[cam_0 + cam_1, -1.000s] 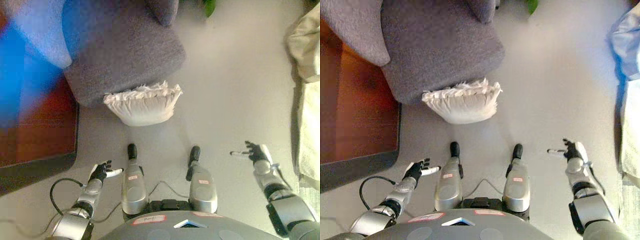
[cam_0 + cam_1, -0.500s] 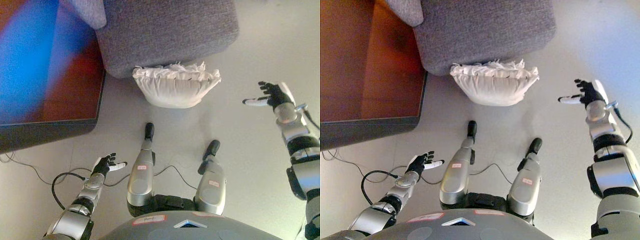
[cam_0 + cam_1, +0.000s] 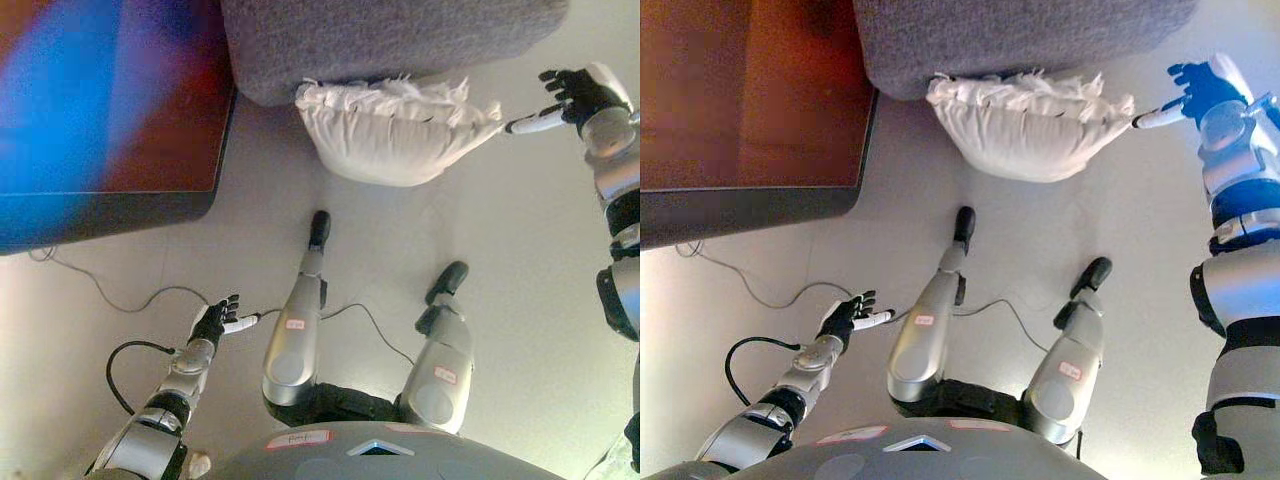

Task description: Pick up the pillow and put it on the sofa.

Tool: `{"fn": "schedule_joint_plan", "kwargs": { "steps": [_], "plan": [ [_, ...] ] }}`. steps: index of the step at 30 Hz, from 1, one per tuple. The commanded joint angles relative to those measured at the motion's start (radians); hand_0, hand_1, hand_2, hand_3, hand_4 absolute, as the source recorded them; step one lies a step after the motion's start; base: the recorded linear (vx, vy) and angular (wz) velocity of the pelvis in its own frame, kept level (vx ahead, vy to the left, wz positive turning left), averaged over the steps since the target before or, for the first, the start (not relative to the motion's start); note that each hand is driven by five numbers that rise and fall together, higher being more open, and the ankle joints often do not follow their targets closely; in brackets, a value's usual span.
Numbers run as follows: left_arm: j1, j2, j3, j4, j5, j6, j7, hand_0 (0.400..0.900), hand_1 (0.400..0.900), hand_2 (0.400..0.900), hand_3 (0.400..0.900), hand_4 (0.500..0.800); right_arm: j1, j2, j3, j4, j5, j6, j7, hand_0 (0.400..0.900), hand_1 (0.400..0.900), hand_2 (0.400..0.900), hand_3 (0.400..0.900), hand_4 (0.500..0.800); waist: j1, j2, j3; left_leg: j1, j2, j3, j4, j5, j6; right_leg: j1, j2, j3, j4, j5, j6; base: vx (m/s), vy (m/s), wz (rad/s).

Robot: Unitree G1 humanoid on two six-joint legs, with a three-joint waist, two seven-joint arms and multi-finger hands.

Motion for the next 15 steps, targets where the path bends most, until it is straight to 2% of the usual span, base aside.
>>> {"fn": "schedule_joint_plan", "kwargs": {
  "steps": [1, 15],
  "plan": [
    [0.104, 0.064, -0.024, -0.029, -0.045, -0.011, 0.03, 0.9, 0.9, 0.9, 0.9, 0.8, -0.164, -0.115, 0.08, -0.029, -0.034, 0.009, -0.005, 0.9, 0.9, 0.9, 0.9, 0.8, 0.024, 0.047, 0.011, 0.006, 0.088, 0.031, -0.03, -0.023, 0.003, -0.171, -0.005, 0.063, 0.131, -0.015, -0.046, -0.04, 0.047, 0.02],
    [0.119, 0.051, -0.046, -0.111, -0.085, -0.049, 0.051, 0.9, 0.9, 0.9, 0.9, 0.8, -0.177, -0.052, 0.076, -0.072, -0.015, 0.025, 0.003, 0.9, 0.9, 0.9, 0.9, 0.8, 0.047, 0.087, 0.011, -0.128, 0.078, 0.035, -0.017, -0.003, 0.005, -0.287, -0.012, 0.076, 0.142, -0.008, -0.048, -0.03, 0.035, 0.02]
  ]
}}
